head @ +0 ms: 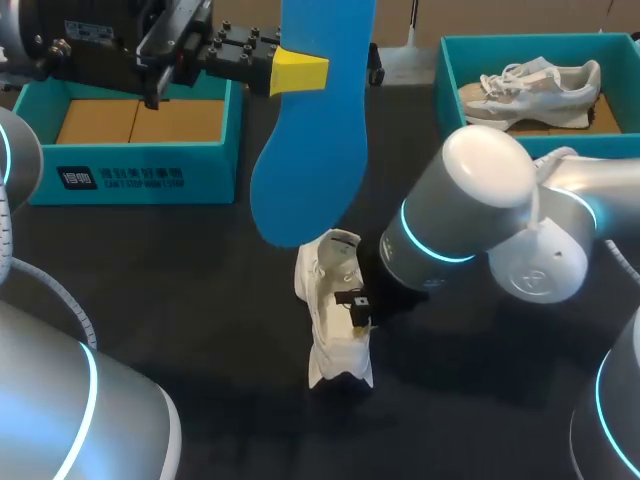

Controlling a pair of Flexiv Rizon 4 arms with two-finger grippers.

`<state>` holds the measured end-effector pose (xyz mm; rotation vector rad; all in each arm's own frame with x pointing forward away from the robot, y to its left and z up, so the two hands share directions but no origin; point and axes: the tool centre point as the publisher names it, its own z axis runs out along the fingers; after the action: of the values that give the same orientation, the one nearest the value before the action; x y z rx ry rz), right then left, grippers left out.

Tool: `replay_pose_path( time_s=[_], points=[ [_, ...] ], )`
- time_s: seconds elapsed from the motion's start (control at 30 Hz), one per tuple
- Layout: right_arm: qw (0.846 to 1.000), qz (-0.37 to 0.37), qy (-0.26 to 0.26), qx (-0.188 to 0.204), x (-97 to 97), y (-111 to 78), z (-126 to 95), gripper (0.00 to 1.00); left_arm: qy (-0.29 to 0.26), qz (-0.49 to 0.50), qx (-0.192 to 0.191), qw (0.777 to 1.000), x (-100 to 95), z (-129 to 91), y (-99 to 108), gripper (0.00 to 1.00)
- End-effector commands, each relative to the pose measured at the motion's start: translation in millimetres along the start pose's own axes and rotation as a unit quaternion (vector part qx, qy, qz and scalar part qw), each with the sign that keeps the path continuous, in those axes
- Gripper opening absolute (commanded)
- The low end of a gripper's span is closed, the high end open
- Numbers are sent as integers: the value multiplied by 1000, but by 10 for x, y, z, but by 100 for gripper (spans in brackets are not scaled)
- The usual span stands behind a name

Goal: Take the shoe out of the shoebox, open the shoe tongue, remove and reinsert the insole, then place the shoe into the shoebox

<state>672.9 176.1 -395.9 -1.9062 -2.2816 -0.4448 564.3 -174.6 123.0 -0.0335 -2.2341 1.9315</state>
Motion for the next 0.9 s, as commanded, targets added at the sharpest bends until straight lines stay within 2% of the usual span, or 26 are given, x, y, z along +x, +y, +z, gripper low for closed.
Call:
replay_pose_path(
  time_s=[0.03,0.23,0.27,0.3,0.33,0.37,0.4,0.7,0.9],
  points=[
    [1000,-4,0,3,16,57,111,0,0,0,-1,1000,-5,2,0,0],
    [1000,-6,-14,3,67,47,80,0,0,0,-1,1000,-5,2,0,0],
    [1000,-5,-14,3,75,45,74,7,0,0,-1,1000,-5,2,0,0],
    [1000,-5,-15,3,84,43,68,19,0,0,-1,1000,-5,2,0,0],
    [1000,-5,-16,3,95,41,62,38,0,0,-1,1000,-5,2,0,0],
    [1000,-3,-17,2,105,40,53,71,0,0,-1,1000,-5,2,0,0],
    [1000,0,-18,-1,115,37,41,100,0,0,-1,1000,-5,2,0,0],
    [1000,21,2,-14,208,33,-272,100,0,0,-1,1000,-5,2,0,0],
    [997,31,51,-48,216,-8,-676,100,0,0,-1,1000,-5,2,0,0]
  ],
)
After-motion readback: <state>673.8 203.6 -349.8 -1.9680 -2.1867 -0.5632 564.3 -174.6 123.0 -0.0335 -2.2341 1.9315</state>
